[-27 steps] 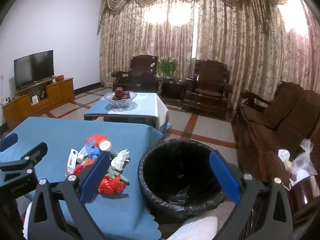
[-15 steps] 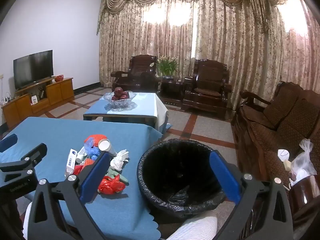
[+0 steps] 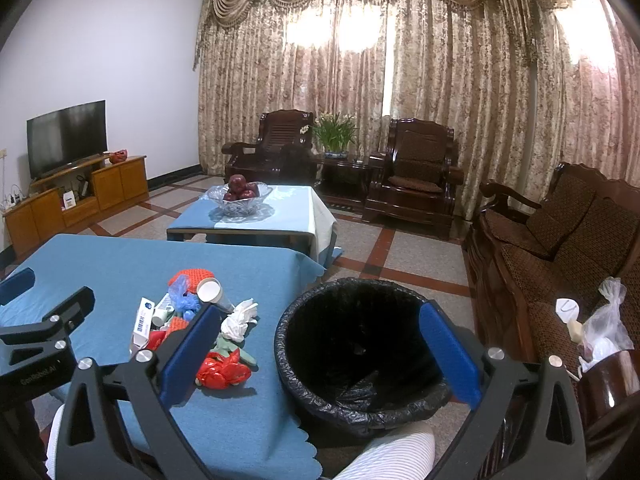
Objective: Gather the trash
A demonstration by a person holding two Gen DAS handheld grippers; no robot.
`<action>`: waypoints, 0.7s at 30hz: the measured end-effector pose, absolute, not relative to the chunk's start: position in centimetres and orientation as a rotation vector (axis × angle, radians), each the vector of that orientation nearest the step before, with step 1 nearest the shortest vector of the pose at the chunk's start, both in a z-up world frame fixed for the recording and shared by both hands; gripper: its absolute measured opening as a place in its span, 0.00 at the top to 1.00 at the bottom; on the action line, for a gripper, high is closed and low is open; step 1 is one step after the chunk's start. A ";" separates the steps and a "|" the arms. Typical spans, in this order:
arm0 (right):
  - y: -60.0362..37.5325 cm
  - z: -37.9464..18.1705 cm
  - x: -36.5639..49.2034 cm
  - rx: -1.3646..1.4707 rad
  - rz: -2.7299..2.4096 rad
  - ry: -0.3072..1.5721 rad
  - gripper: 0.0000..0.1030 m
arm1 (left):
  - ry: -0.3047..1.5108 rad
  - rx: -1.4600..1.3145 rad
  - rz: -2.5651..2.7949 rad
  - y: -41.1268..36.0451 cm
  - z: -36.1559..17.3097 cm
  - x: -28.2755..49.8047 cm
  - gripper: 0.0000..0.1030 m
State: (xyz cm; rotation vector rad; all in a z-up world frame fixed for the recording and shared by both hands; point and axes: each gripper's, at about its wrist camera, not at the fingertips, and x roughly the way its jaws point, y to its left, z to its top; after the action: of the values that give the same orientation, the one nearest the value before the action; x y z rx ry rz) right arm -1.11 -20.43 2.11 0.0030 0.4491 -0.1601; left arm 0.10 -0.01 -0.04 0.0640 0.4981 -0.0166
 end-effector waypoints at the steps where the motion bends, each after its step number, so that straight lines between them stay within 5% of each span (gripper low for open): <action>1: -20.4 2.1 -1.1 0.003 -0.160 0.450 0.06 | 0.499 0.065 -0.016 0.0 0.0 0.1 0.05; 21: -20.4 1.8 -0.9 0.005 -0.153 0.453 0.06 | 0.498 0.067 -0.016 0.0 0.0 0.1 0.05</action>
State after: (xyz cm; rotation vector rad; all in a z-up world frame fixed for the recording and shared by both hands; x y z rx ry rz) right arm -0.91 -20.39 1.83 0.0052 0.4527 -0.1530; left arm 0.09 -0.03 -0.04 0.0665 0.4984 -0.0157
